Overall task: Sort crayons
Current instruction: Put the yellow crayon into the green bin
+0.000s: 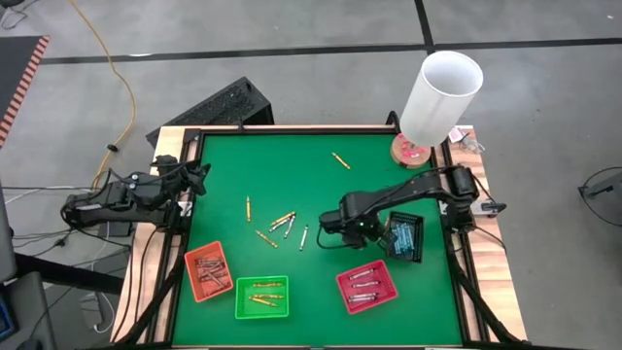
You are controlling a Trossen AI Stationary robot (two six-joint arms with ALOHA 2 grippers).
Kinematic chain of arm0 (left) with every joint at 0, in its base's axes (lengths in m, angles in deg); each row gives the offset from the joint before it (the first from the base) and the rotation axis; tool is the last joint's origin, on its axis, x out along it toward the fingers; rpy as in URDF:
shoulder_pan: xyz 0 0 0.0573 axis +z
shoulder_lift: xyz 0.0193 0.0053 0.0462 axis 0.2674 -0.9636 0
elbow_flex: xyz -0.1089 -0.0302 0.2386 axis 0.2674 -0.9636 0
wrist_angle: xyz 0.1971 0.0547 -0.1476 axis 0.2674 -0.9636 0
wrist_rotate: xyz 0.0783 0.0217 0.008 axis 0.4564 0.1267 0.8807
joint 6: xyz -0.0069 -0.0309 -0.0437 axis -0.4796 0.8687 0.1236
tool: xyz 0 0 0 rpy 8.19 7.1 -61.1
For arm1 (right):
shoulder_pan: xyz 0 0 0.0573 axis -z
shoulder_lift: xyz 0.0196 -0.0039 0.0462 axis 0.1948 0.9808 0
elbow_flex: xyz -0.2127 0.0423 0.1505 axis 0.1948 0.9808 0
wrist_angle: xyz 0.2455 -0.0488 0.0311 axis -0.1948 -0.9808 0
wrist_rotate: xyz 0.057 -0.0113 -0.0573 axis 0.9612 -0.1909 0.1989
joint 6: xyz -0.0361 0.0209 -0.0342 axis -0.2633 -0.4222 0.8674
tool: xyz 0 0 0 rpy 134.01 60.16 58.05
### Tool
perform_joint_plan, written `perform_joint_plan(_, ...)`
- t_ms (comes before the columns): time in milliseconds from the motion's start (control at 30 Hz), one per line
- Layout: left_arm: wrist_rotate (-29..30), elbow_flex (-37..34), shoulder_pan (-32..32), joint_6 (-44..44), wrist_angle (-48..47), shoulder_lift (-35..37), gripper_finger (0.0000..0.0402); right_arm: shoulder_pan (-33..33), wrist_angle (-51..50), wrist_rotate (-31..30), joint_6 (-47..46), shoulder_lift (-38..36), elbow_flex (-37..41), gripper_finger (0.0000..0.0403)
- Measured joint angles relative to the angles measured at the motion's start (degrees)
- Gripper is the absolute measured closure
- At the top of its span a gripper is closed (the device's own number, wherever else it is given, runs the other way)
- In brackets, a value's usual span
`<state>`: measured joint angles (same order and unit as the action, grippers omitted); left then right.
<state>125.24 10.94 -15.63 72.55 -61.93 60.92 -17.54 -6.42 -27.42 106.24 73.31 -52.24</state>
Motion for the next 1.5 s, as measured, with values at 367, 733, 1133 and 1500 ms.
perform_joint_plan(367, 0.0, 0.0, 0.0, 0.0, 0.02, 0.02, 0.0178, -1.55, 0.68, 1.08, 4.35, 0.02, 4.18, 0.028)
perform_joint_plan(733, -0.01, 0.0, 0.0, -0.01, 0.02, 0.02, 0.0178, -1.55, 6.24, 0.96, 4.9, 0.02, 8.44, 0.028)
perform_joint_plan(1133, 0.0, 0.0, 0.0, -0.02, 0.02, 0.02, 0.0178, -1.59, 9.47, 0.44, 4.59, -0.07, 12.37, 0.028)
perform_joint_plan(1500, 0.0, 0.0, 0.0, -0.02, 0.02, 0.0, 0.0178, -3.46, 13.91, -3.58, 3.57, -0.22, 13.55, 0.0337)
